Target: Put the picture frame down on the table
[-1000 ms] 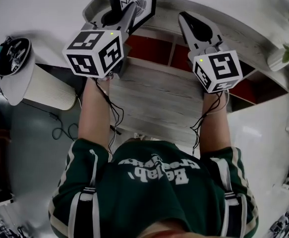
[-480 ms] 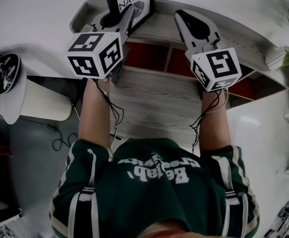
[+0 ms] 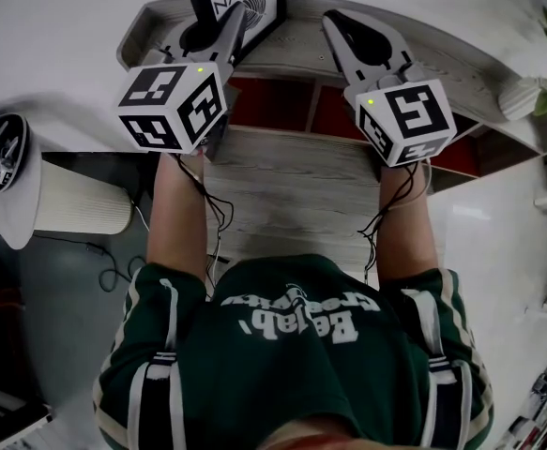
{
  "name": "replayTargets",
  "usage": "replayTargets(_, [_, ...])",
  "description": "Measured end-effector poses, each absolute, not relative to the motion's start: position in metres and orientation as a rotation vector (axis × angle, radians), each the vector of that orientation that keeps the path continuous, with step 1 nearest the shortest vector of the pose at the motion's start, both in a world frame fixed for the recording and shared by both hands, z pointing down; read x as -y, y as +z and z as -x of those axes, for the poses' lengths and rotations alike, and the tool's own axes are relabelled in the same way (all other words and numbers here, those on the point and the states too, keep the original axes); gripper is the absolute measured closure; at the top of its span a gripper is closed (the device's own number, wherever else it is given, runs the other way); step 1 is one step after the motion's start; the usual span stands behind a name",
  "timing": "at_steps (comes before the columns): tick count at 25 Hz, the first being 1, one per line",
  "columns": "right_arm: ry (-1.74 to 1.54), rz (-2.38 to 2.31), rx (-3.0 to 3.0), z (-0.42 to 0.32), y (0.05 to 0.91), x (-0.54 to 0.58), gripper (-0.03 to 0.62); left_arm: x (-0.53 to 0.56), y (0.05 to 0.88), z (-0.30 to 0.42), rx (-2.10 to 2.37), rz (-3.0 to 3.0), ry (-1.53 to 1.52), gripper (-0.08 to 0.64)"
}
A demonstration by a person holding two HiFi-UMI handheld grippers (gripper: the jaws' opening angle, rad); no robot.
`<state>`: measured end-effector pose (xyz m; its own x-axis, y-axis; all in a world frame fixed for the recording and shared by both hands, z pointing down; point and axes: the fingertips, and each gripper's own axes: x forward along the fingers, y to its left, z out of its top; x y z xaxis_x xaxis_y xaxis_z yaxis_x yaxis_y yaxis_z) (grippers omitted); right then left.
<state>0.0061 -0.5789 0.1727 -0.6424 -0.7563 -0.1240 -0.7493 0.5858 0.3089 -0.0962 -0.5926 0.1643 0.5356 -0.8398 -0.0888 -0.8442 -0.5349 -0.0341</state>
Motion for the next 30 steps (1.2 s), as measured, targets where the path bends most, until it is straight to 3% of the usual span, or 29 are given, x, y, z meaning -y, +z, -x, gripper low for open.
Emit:
replayTargets(5, [-0.518,-1.35,2.774,-0.0078,0.1708,0.58,0.552,0.5925,0.1667,0.097,-1.476,2.652,0.075,0.527])
replayTargets(16, [-0.524,-1.364,2.768,-0.0094,0.171,0.5807,0.554,0.5893,0.168,0.0938,-1.448,2.649,0.043,0.415])
replayTargets(30, [-0.539,-1.352,2.799,-0.0079,0.1676,0.5768,0.553,0.5836,0.1698,0.099,-1.465,2.633,0.017,0.385])
